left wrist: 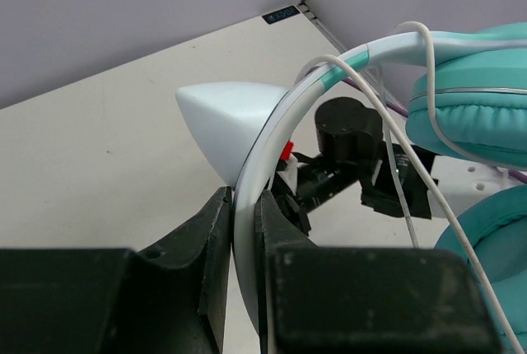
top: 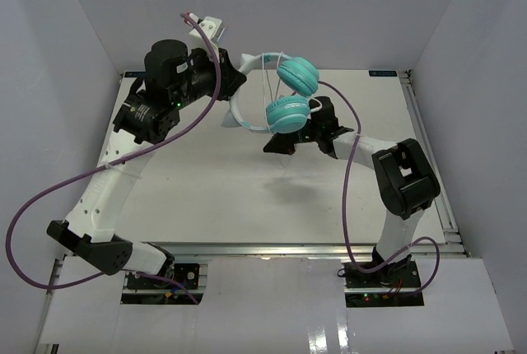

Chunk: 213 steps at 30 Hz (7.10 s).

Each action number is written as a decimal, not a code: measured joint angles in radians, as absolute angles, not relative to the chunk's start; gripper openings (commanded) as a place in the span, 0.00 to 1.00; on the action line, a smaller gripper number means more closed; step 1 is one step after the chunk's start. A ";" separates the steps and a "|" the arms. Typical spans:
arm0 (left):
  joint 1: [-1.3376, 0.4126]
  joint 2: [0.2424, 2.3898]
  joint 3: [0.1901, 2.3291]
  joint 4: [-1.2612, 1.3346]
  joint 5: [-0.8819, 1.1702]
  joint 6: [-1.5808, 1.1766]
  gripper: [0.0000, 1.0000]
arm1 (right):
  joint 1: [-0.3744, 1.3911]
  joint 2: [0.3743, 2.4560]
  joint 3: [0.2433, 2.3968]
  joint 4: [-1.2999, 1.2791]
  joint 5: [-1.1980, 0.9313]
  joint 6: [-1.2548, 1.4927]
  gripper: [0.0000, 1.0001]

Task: Wrap the headphones

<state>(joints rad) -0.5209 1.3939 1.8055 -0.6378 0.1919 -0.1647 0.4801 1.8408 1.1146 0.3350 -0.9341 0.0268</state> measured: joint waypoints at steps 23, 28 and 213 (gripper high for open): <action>-0.507 1.400 1.847 -0.700 -0.038 -0.128 0.00 | 0.351 1.463 0.796 0.459 -0.895 0.103 0.08; -0.507 1.387 1.829 -0.708 -0.037 -0.132 0.00 | 0.276 1.458 0.789 0.497 -0.860 0.155 0.08; -0.361 1.536 1.067 -0.151 0.424 -0.062 0.00 | 0.312 1.197 0.817 -0.185 -0.854 -0.789 0.84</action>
<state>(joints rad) -0.3611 1.5360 1.0672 -0.1505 0.4241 -0.0620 0.3118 1.1974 0.8173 -0.1850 -0.8543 -0.7887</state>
